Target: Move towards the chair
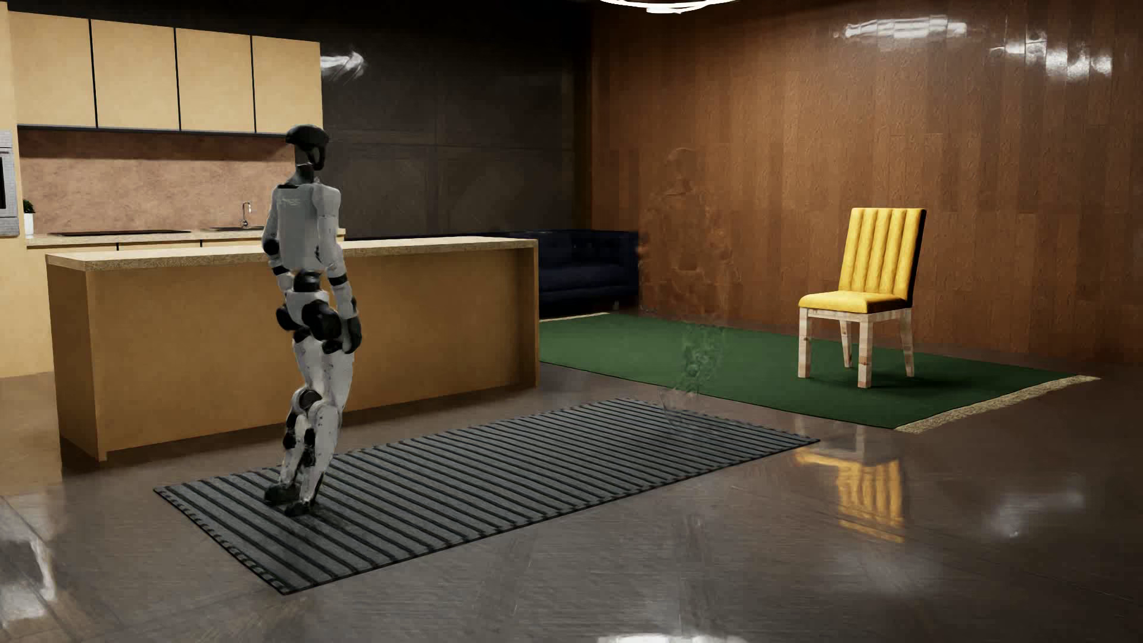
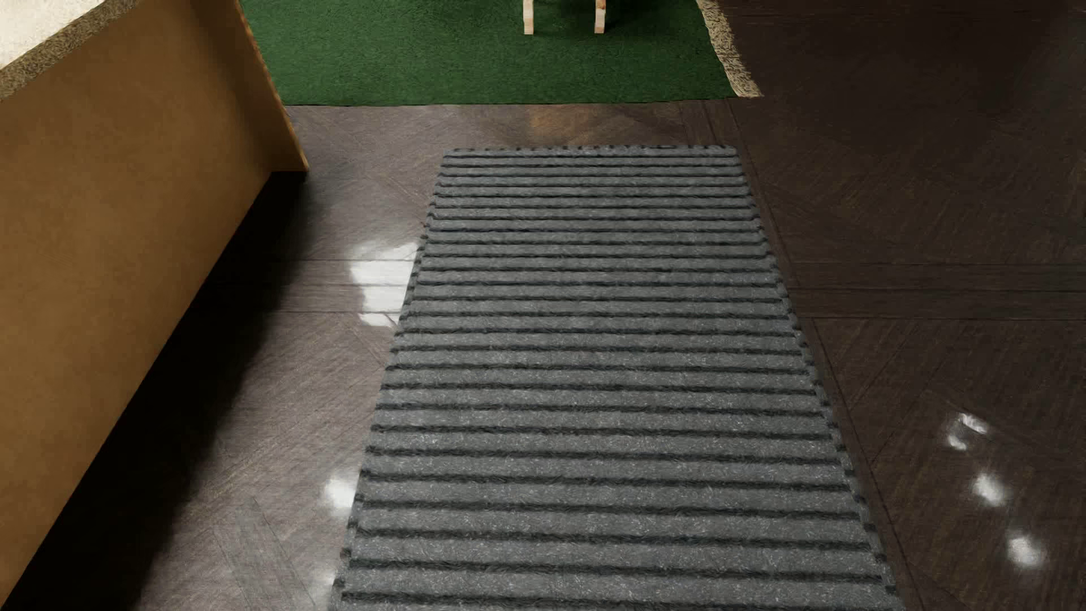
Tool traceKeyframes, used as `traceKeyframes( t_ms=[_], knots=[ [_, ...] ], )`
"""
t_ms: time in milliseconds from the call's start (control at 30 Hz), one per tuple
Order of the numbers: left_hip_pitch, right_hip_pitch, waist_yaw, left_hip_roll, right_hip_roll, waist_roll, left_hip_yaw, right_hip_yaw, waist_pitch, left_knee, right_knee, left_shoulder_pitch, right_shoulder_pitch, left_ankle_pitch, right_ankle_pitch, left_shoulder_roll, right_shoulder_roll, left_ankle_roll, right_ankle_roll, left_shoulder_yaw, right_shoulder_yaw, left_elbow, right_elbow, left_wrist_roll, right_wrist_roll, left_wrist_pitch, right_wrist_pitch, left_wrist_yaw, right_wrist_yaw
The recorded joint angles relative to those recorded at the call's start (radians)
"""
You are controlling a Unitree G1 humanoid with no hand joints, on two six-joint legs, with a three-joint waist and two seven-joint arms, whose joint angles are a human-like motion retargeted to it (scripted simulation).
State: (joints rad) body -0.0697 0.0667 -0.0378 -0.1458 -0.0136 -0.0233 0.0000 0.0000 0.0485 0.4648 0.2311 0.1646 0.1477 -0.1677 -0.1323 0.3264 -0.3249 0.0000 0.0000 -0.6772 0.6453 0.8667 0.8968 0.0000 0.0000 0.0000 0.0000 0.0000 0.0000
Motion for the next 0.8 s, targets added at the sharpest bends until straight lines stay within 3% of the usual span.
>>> traceKeyframes(
  t_ms=[33,67,100,167,233,300,467,533,600,633,700,733,800],
  knots=[
    [-0.025,-0.027,0.026,-0.010,-0.004,-0.001,0.000,0.000,-0.004,0.014,0.023,-0.008,0.006,0.016,-0.024,-0.003,-0.003,0.000,0.000,-0.005,-0.067,0.002,0.013,0.000,0.000,0.000,0.000,0.000,0.000],
    [-0.016,0.012,-0.031,-0.025,-0.006,-0.015,0.000,0.000,-0.018,0.026,-0.065,0.013,0.038,0.009,-0.075,0.001,0.002,0.000,0.000,-0.002,-0.096,-0.008,0.009,0.000,0.000,0.000,0.000,0.000,0.000],
    [-0.022,-0.041,0.005,-0.018,0.002,-0.003,0.000,0.000,-0.002,0.036,0.266,0.000,0.034,0.021,-0.201,0.005,-0.005,0.000,0.000,-0.005,-0.074,-0.017,0.005,0.000,0.000,0.000,0.000,0.000,0.000],
    [0.015,-0.156,-0.011,-0.034,-0.013,-0.013,0.000,0.000,0.023,0.037,0.455,0.000,0.055,-0.042,-0.217,0.013,-0.007,0.000,0.000,0.017,-0.075,-0.061,-0.004,0.000,0.000,0.000,0.000,0.000,0.000],
    [0.088,-0.269,-0.037,-0.032,-0.028,-0.025,0.000,0.000,0.076,0.043,0.688,-0.038,0.067,-0.084,-0.178,0.038,0.014,0.000,0.000,-0.035,-0.084,-0.071,0.021,0.000,0.000,0.000,0.000,0.000,0.000],
    [0.117,-0.387,-0.137,-0.005,-0.031,0.000,0.000,0.000,0.055,0.014,0.689,-0.070,0.102,-0.142,-0.168,0.025,0.008,0.000,0.000,-0.017,-0.079,-0.060,0.017,0.000,0.000,0.000,0.000,0.000,0.000],
    [0.335,-0.583,-0.224,0.023,-0.054,0.005,0.000,0.000,0.073,-0.066,0.417,-0.134,0.147,-0.341,0.035,0.034,0.000,0.000,0.000,0.031,-0.089,-0.117,0.091,0.000,0.000,0.000,0.000,0.000,0.000],
    [0.395,-0.625,-0.260,0.037,-0.062,0.005,0.000,0.000,0.081,-0.065,0.392,-0.152,0.152,-0.355,0.025,0.038,-0.001,0.000,0.000,0.032,-0.099,-0.107,0.108,0.000,0.000,0.000,0.000,0.000,0.000],
    [0.435,-0.661,-0.309,0.071,-0.058,0.021,0.000,0.000,0.078,-0.041,0.526,-0.142,0.156,-0.290,0.031,0.035,-0.013,0.000,0.000,-0.005,-0.084,-0.073,0.108,0.000,0.000,0.000,0.000,0.000,0.000],
    [0.430,-0.668,-0.321,0.104,-0.039,0.048,0.000,0.000,0.075,0.006,0.590,-0.123,0.145,-0.199,0.006,0.017,-0.014,0.000,0.000,-0.005,-0.058,-0.034,0.128,0.000,0.000,0.000,0.000,0.000,0.000],
    [0.370,-0.591,-0.300,0.129,-0.012,0.046,0.000,0.000,0.060,0.235,0.656,-0.040,0.138,0.100,-0.080,0.007,-0.009,0.000,0.000,0.001,-0.093,-0.028,0.126,0.000,0.000,0.000,0.000,0.000,0.000],
    [0.292,-0.536,-0.244,0.133,0.018,0.046,0.000,0.000,0.071,0.416,0.648,-0.028,0.126,0.226,-0.115,0.015,-0.003,0.000,0.000,-0.042,-0.116,-0.019,0.122,0.000,0.000,0.000,0.000,0.000,0.000],
    [0.059,-0.404,-0.176,0.129,0.038,0.028,0.000,0.000,0.078,0.808,0.603,0.007,0.098,0.222,-0.178,0.026,0.003,0.000,0.000,-0.075,-0.121,-0.002,0.063,0.000,0.000,0.000,0.000,0.000,0.000]
  ],
)
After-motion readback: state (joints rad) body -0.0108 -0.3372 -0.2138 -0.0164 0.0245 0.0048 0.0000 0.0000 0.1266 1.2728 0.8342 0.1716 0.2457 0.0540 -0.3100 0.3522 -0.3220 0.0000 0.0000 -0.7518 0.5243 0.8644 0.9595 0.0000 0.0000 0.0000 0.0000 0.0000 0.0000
